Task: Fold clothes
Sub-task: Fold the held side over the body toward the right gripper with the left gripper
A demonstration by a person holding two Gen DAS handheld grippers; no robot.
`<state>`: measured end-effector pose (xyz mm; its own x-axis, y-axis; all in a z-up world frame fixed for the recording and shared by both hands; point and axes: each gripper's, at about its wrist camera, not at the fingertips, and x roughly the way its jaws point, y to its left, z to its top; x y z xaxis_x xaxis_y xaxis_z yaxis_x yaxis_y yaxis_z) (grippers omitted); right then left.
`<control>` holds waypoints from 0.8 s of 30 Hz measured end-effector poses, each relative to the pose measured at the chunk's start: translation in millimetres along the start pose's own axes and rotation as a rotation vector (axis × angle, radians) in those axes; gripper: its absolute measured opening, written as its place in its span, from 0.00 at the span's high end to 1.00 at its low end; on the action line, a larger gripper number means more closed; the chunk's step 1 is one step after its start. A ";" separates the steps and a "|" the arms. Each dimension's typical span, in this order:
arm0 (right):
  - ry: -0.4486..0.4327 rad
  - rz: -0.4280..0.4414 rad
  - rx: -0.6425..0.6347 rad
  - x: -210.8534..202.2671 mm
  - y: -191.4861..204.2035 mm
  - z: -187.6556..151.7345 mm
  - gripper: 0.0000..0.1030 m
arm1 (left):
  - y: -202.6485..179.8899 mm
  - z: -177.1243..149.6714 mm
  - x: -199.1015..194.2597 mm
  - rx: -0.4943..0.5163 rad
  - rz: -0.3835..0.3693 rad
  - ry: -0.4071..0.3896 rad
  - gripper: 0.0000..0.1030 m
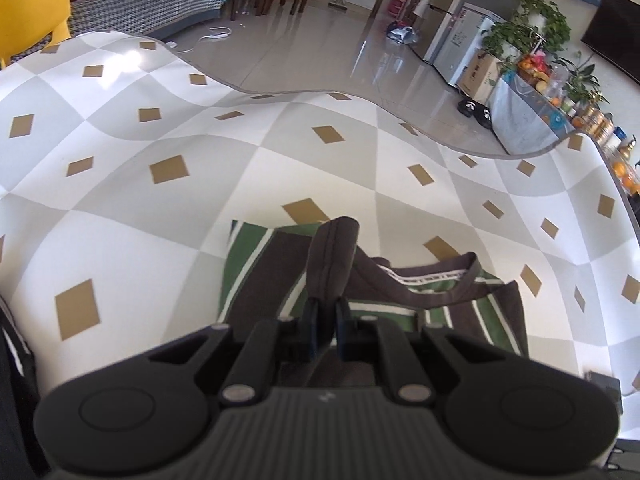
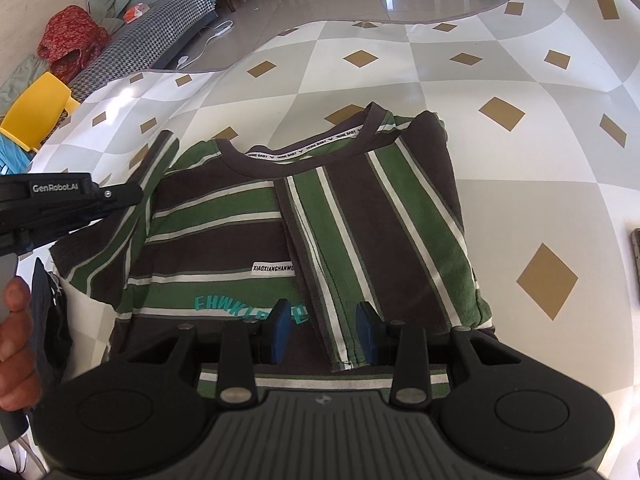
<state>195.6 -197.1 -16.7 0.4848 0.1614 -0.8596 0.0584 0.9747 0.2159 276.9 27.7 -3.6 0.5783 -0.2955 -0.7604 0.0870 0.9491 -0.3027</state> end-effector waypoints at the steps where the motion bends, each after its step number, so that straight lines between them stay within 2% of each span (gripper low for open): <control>1: 0.001 -0.003 0.001 -0.4 -2.0 -0.4 0.66 | -6.5 -3.3 3.1 0.003 -0.016 0.009 0.92; 6: 0.007 -0.021 0.009 -1.6 -13.0 -1.2 0.66 | -22.2 -14.6 11.1 0.027 -0.050 0.044 0.89; 8: 0.006 -0.024 0.015 -2.7 -17.0 -1.0 0.66 | -27.5 -18.9 13.9 0.036 -0.061 0.058 0.80; 10: 0.006 -0.022 0.022 -3.9 -19.9 -0.3 0.66 | -32.8 -23.1 16.7 0.046 -0.072 0.072 0.65; 14: 0.003 -0.019 0.024 -4.8 -22.0 0.4 0.66 | -41.5 -29.8 21.0 0.062 -0.089 0.093 0.58; 19: 0.004 -0.016 0.026 -1.6 -20.6 0.8 0.66 | -29.3 -19.1 14.7 0.053 -0.030 0.057 0.51; 24: 0.007 -0.021 0.019 3.8 -15.9 1.7 0.66 | -12.0 -12.8 14.0 0.070 0.092 0.043 0.47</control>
